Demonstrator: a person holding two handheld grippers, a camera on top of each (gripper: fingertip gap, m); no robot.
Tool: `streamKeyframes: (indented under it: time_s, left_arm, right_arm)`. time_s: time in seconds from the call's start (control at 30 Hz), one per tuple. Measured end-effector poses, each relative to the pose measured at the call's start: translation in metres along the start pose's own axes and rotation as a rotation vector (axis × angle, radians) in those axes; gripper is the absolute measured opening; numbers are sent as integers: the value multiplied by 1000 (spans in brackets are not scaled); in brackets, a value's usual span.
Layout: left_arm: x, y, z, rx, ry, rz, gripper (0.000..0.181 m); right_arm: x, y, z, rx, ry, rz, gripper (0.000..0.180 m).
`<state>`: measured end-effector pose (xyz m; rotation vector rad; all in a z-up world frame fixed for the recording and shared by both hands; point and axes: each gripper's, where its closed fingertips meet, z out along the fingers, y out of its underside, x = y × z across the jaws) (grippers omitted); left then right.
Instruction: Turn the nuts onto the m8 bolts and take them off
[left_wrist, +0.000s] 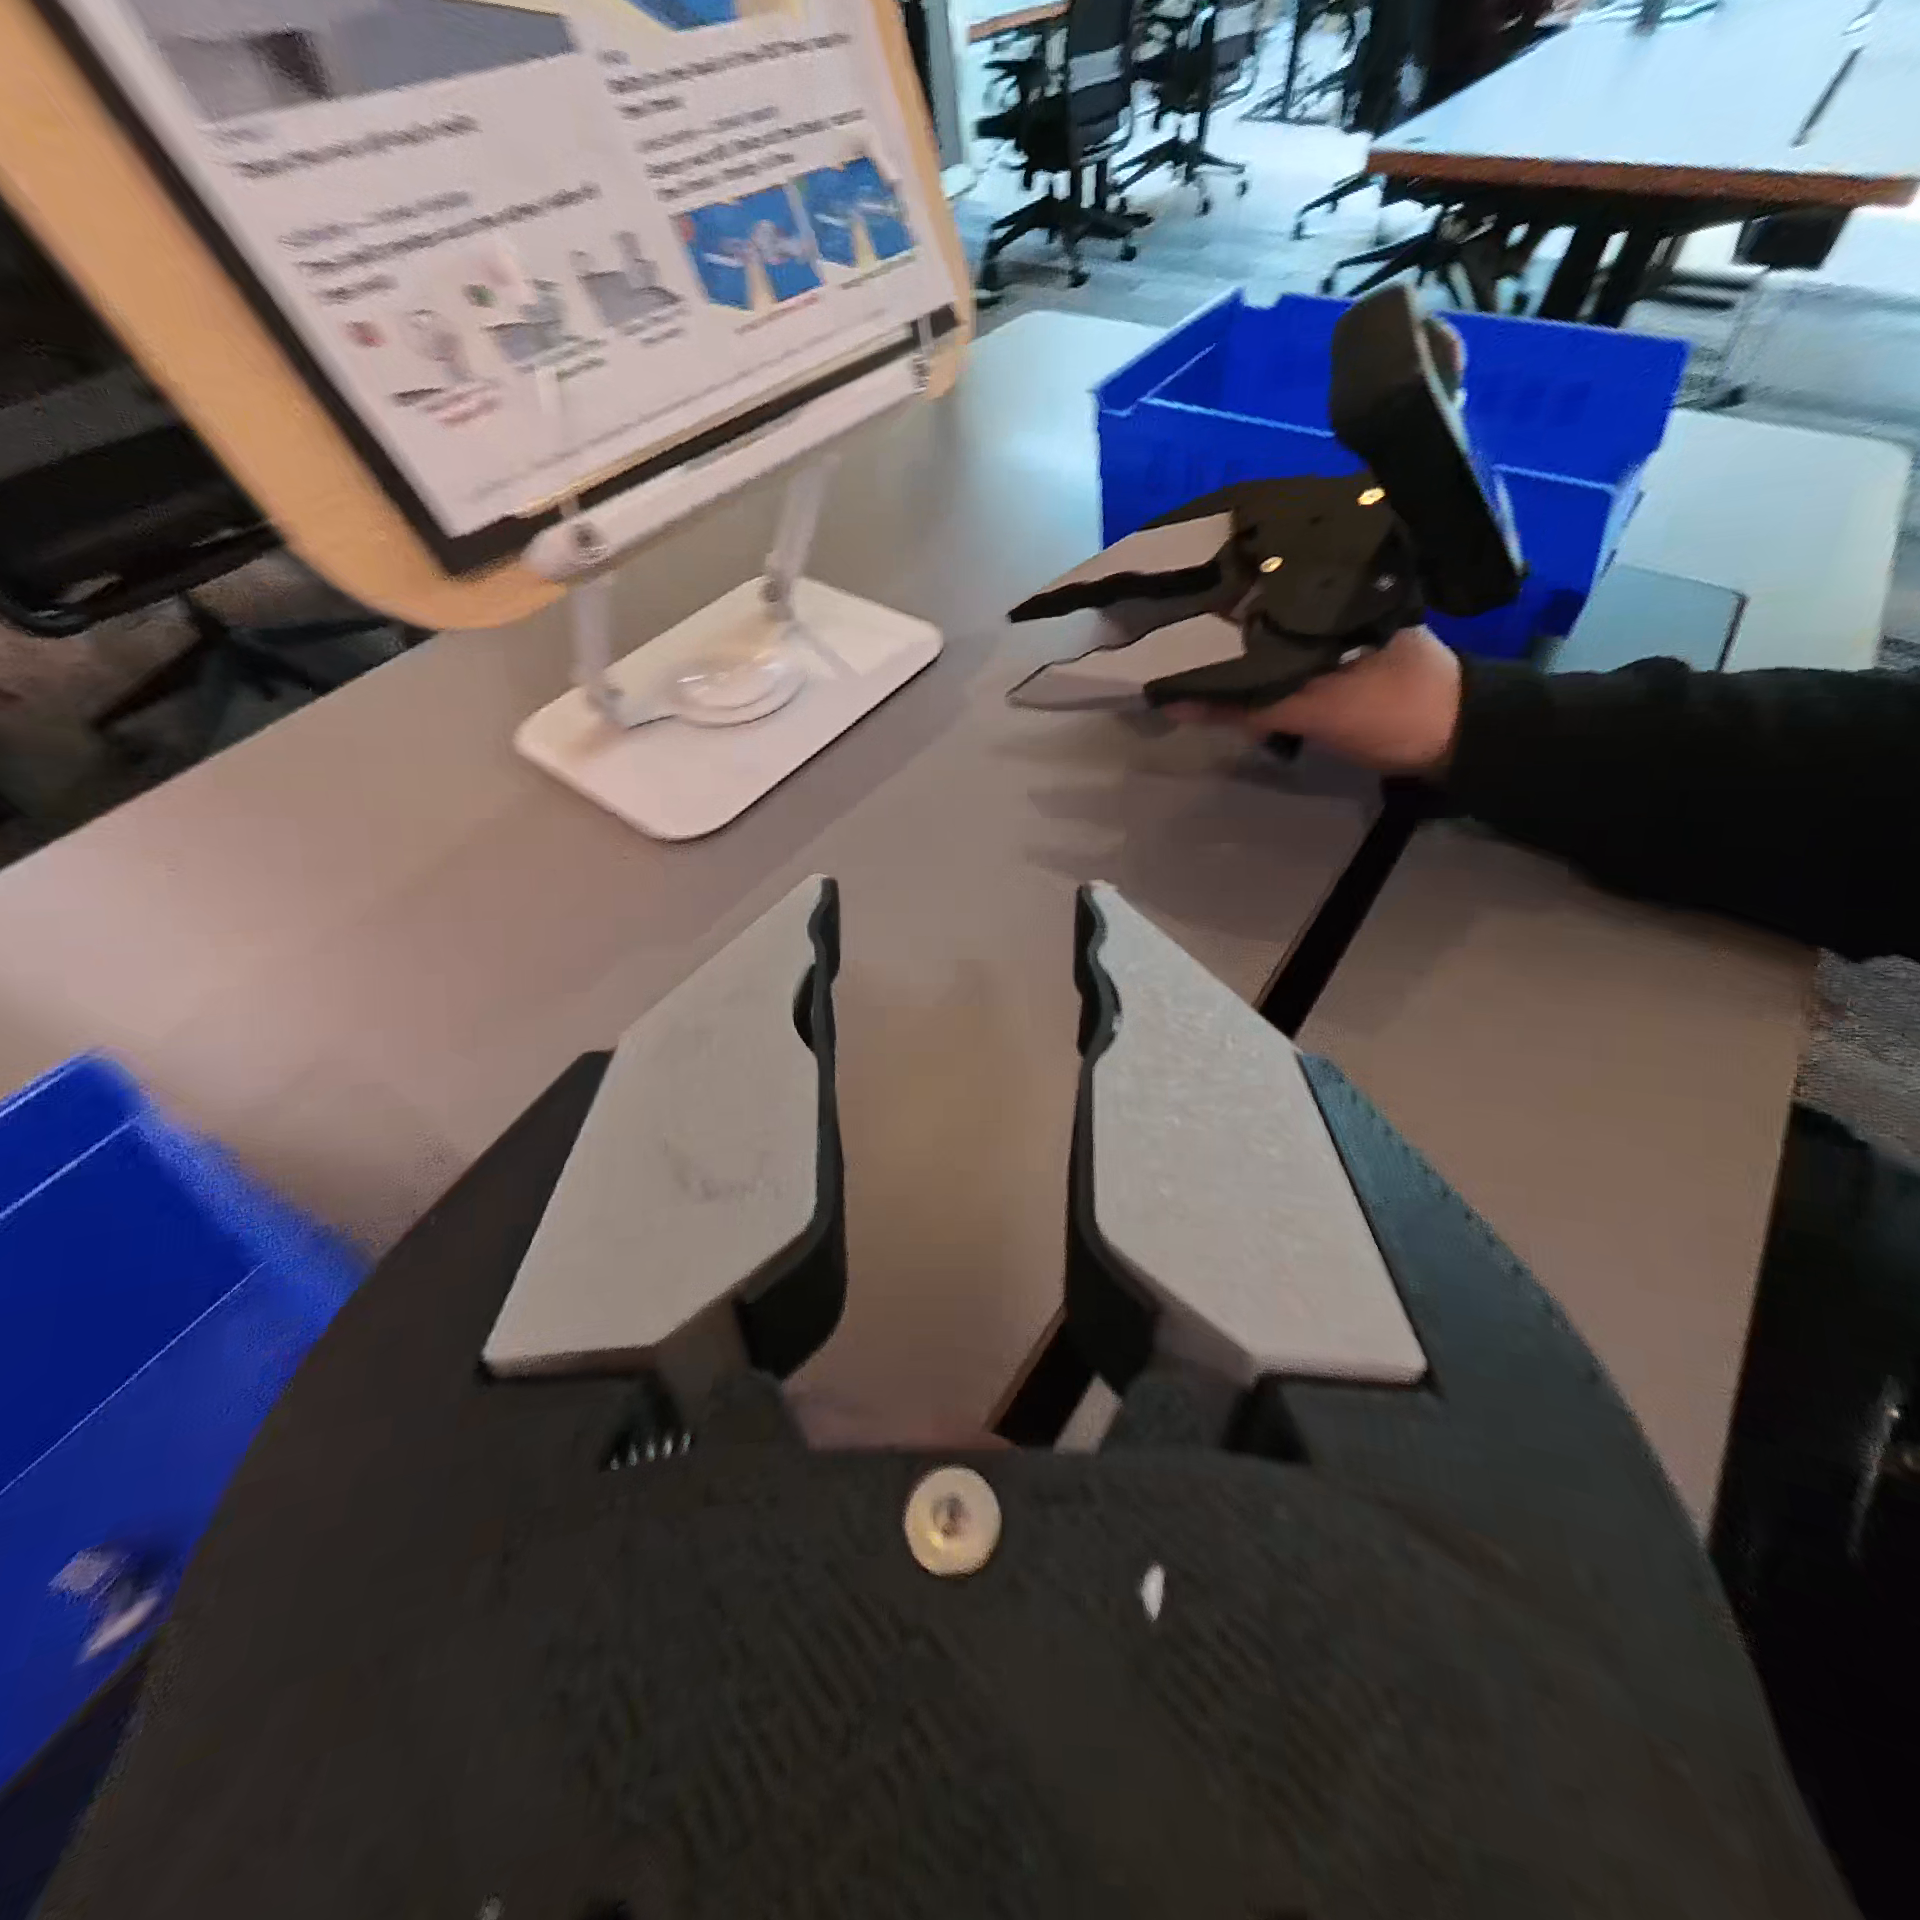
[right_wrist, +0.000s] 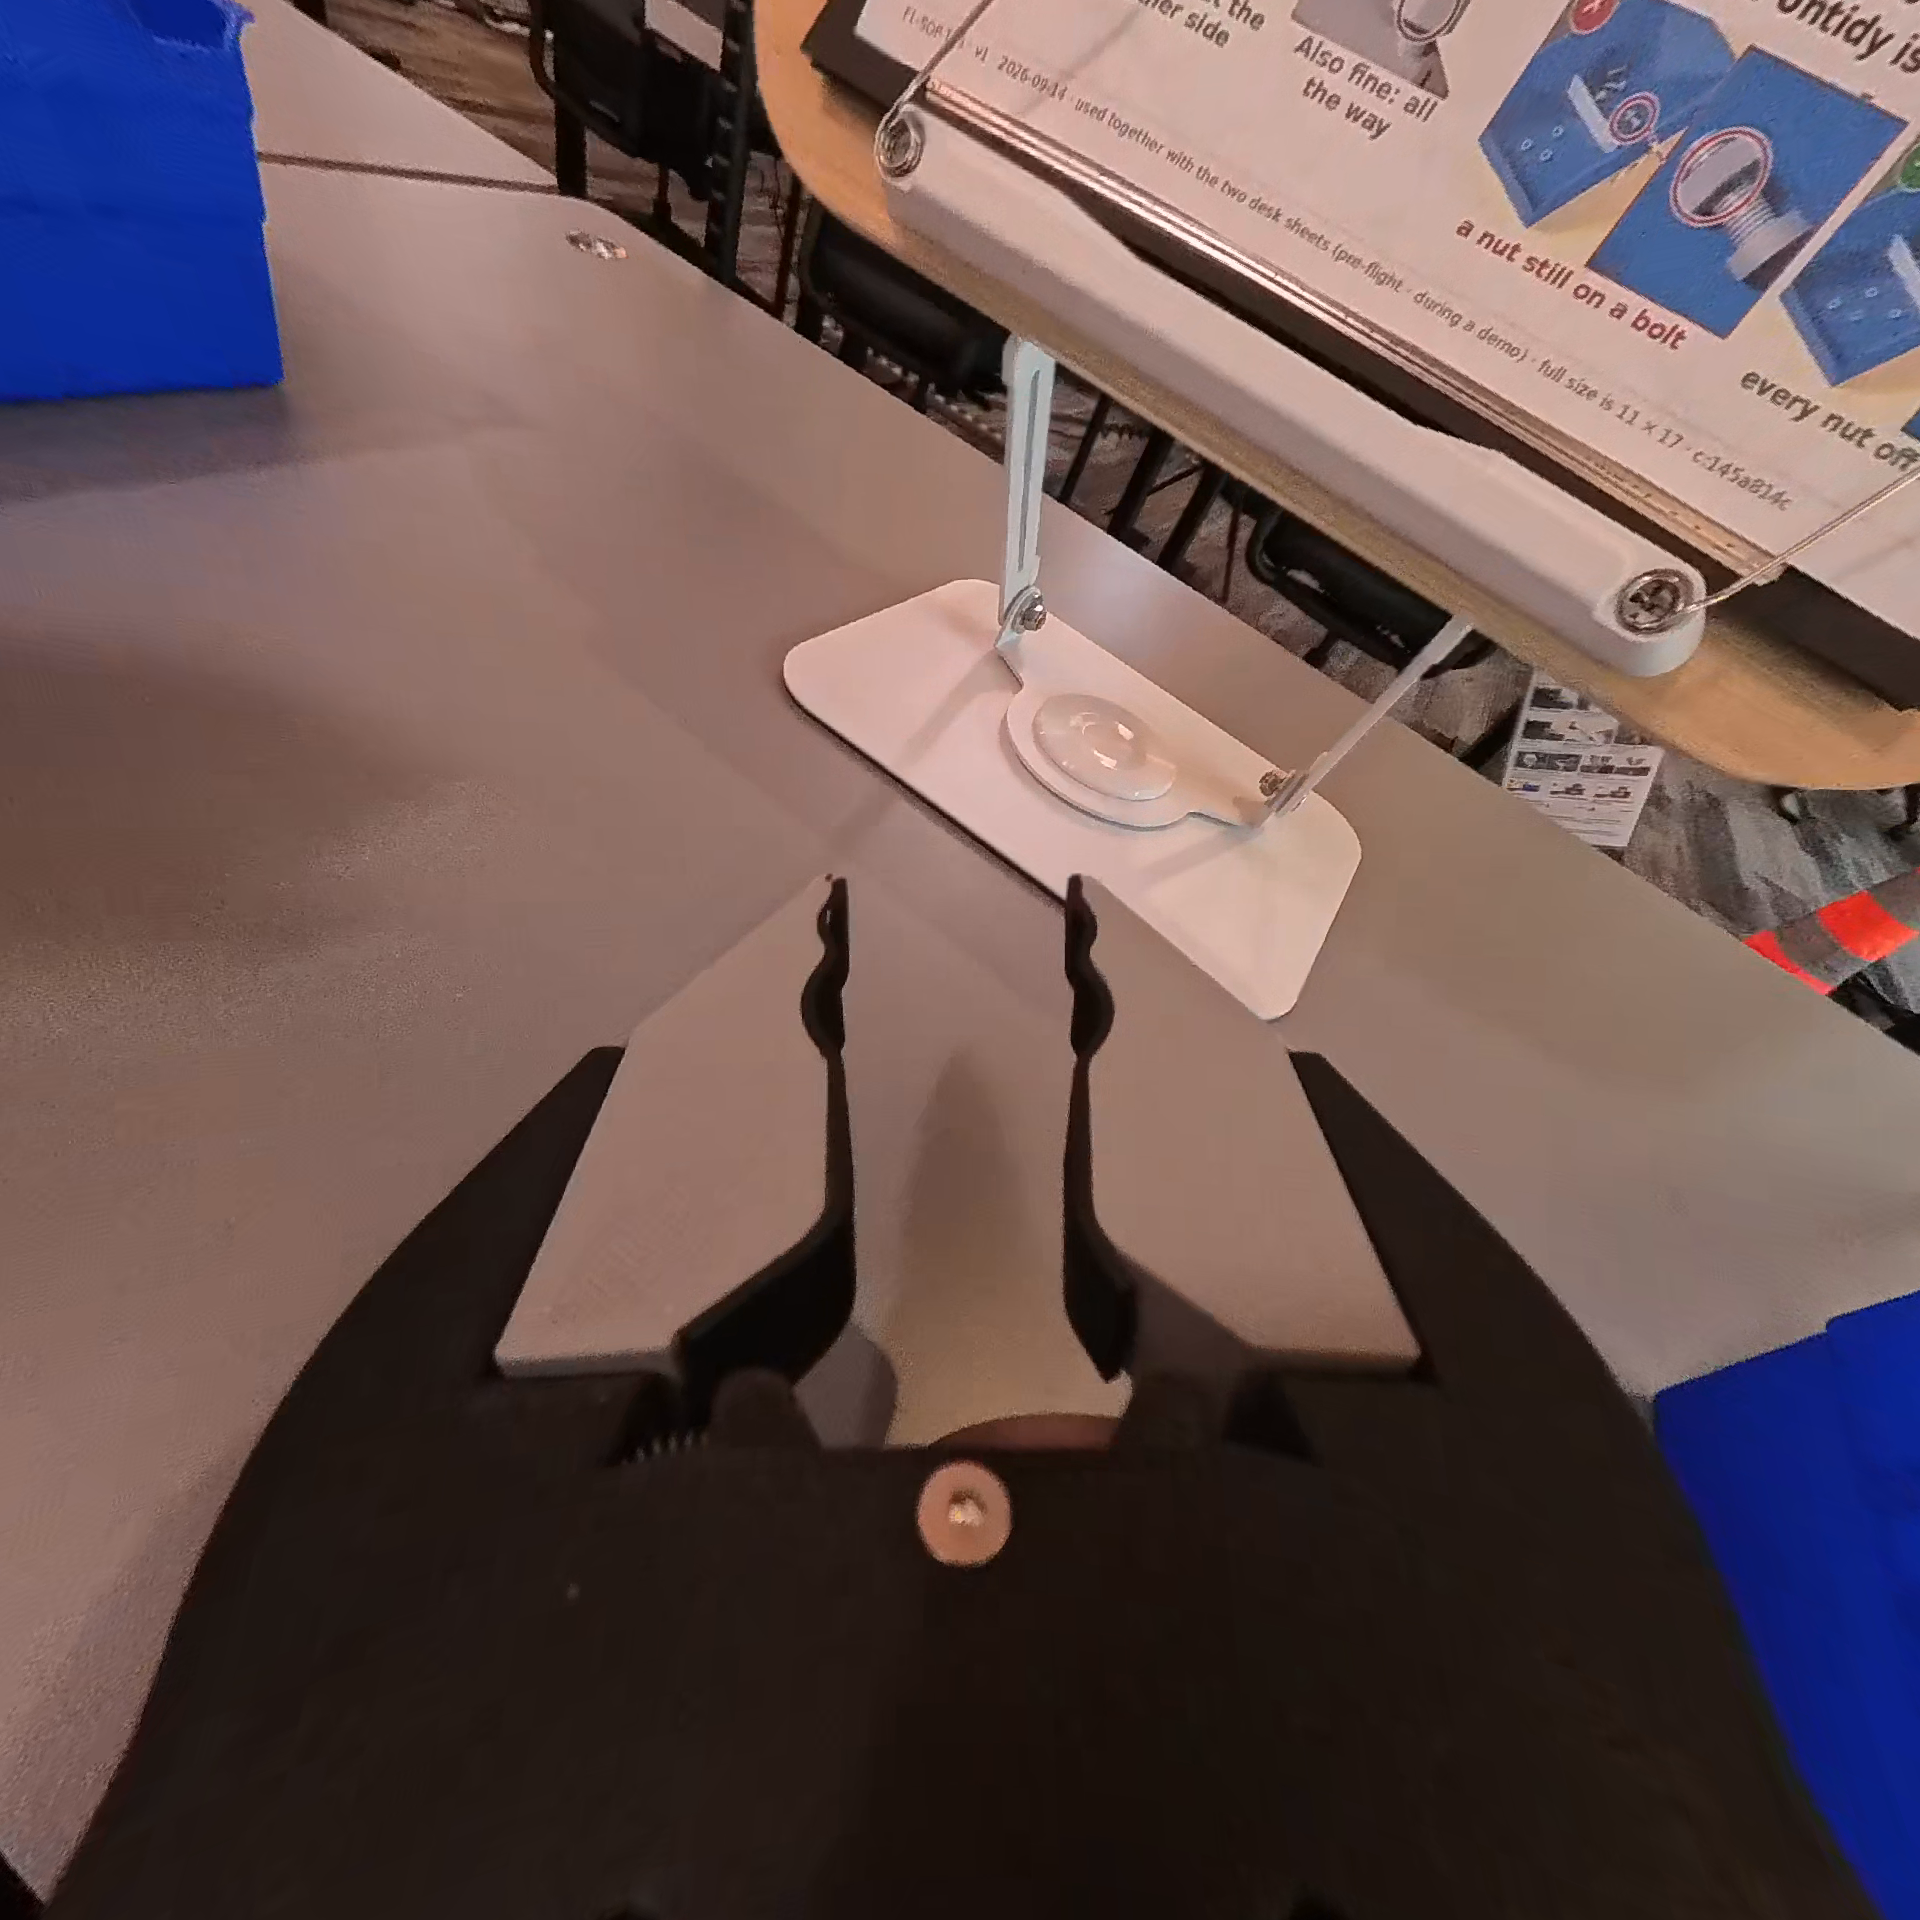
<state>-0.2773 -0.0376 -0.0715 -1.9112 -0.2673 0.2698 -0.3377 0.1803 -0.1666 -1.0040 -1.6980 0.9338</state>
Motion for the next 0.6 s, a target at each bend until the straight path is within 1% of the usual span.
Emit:
streamKeyframes:
  time_s: [0.1,0.17,0.2,0.3,0.4,0.5,0.6]
  left_arm:
    - [-42,9,-60,-35,-149,-29,38]
    - [-72,30,-88,-102,-228,-78,37]
    - [-81,45,-95,-147,-231,-106,36]
    - [-105,99,-103,-325,-227,-161,32]
    - [-115,146,-105,-511,-171,-206,28]
    - [-120,169,-106,-613,-124,-235,27]
    - [-118,190,-109,-741,-80,-188,27]
  right_arm:
    - [2,-1,-1,7,-2,15,39]
    - [1,0,0,5,-7,20,39]
    - [1,0,1,2,-10,21,39]
    - [-3,4,2,-11,-17,17,39]
    - [-8,7,2,-17,-22,12,39]
    - [-8,10,2,-26,-22,15,39]
    - [-6,12,3,-33,-28,35,39]
